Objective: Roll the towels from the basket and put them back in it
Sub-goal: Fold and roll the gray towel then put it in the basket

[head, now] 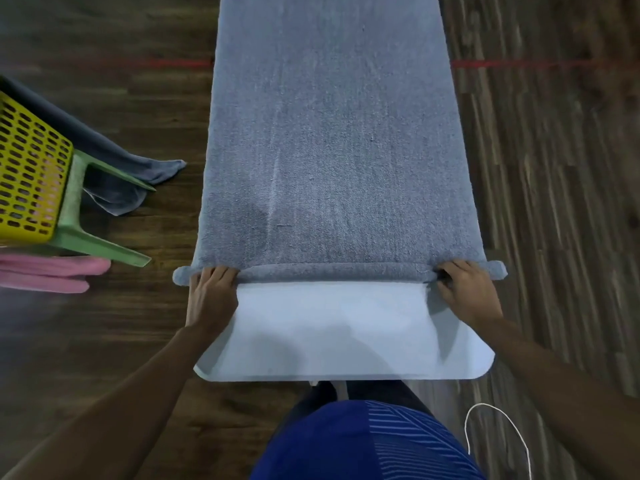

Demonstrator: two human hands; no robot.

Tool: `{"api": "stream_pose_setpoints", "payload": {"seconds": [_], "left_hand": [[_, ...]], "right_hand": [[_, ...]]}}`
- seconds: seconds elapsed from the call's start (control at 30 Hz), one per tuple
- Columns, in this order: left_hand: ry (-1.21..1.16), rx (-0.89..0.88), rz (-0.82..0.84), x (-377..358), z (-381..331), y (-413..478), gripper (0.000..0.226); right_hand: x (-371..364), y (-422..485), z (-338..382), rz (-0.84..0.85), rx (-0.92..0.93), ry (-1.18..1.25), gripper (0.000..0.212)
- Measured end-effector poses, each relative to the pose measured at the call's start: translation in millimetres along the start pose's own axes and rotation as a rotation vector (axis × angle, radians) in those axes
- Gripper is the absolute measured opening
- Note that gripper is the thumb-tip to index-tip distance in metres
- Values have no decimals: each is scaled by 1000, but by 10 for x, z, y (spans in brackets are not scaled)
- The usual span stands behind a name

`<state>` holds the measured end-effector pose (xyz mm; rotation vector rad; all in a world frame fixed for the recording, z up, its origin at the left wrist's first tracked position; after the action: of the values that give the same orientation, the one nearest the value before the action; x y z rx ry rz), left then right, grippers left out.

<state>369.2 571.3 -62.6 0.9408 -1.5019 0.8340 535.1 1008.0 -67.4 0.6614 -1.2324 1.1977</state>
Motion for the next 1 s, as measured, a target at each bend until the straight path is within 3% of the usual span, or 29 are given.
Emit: {"api": "stream_pose_setpoints", "payload": {"seconds": [0.2,0.33,0.47,0.57,0.67,0.87,1.0], "left_hand": [[86,-76,185,-18,35,54,31],[34,25,109,5,74,130,21],[-131,18,-18,35,-7,157,12],[-183,15,-11,-31,-93,88,14],[-152,-41,22,-86,-136,-8,30],[-122,-32,25,-3,-151,92,29],[-66,-75,190,-10,-142,160,31]], "right_hand": [[-2,162,-51,231,-55,-32,17],[26,179,-113,23,-88,-69,23],[30,149,-4,-125,45,19,13],[-57,6,49,-111,41,37,26],[-205,-119,63,-87,84,-60,42],[-69,-15,100,-147,-6,-42,31],[-8,109,29,16,-6,-74,23]]}}
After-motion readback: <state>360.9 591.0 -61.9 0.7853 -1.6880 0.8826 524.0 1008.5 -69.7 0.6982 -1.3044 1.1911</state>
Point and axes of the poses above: each hand's wrist, its own y-axis towards the middle knuckle, its own x-axis out of the back of the hand, z = x × y, the point moved 6 cm from there along y, towards the middle knuckle, and after that the axes turned 1 degree about -z, right-handed, at the moved point
